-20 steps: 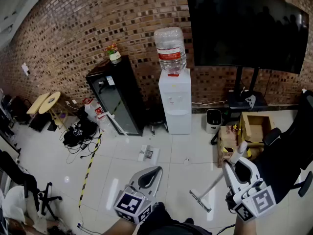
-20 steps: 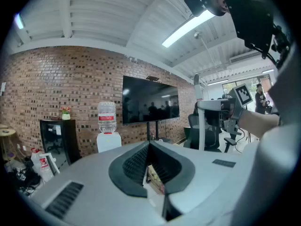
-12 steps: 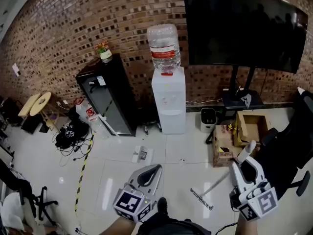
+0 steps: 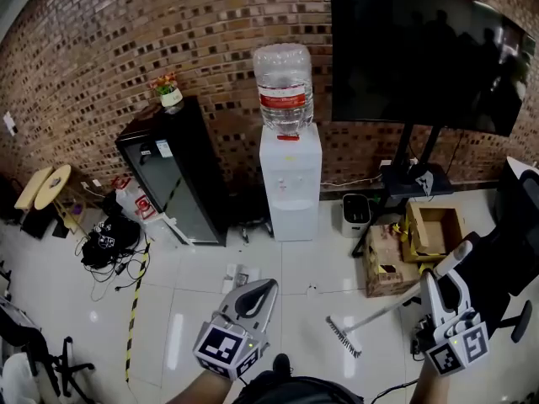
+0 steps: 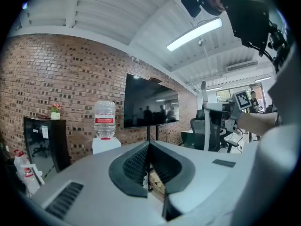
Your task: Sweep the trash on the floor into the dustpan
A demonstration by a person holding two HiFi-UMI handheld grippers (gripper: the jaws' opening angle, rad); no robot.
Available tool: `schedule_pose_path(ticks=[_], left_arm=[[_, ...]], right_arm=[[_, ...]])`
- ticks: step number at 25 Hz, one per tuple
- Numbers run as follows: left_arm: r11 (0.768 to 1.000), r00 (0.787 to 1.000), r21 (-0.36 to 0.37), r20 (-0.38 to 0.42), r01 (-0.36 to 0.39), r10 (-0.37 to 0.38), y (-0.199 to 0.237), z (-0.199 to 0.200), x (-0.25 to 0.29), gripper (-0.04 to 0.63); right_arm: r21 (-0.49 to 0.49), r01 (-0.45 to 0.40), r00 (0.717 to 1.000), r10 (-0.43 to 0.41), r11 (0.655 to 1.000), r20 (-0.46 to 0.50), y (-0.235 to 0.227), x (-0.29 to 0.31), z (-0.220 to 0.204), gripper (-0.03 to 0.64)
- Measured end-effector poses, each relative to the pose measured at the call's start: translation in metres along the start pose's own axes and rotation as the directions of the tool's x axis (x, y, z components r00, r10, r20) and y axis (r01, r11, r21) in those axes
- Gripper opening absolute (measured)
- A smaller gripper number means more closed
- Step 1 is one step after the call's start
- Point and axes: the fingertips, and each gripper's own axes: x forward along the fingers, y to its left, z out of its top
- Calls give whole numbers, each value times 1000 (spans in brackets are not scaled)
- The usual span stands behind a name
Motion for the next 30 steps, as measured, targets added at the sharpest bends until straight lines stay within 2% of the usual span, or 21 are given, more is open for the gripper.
schedule_pose_path(ticks=[4,8,16,20,25,30], left_arm=[[999,999,-43,-1,33,-33,51,-1,11,3],[996,997,-54,8,73,-73,93,-4,23,3],[995,998,-84,16,62,-61,131,-19,42,4],[996,1000,-90,-20,22,-24,145,-20,56,5],[996,997,-57,-26,-73,71,162,-11,87,3],[993,995,-69,-28,-101,99,136,9,134,5]], right_arm=[[4,47,999,-47,999,3,8,46,-4,118],[-8,91,996,-91,996,-18,15,88,-17,118],[-10,83,994,-83,997,-66,17,140,-55,118],[5,63,997,-63,998,-52,4,170,-55,118],[-3,-7,997,7,1000,-77,-22,201,-63,117],[21,-67,991,69,998,-115,-62,219,-74,117]])
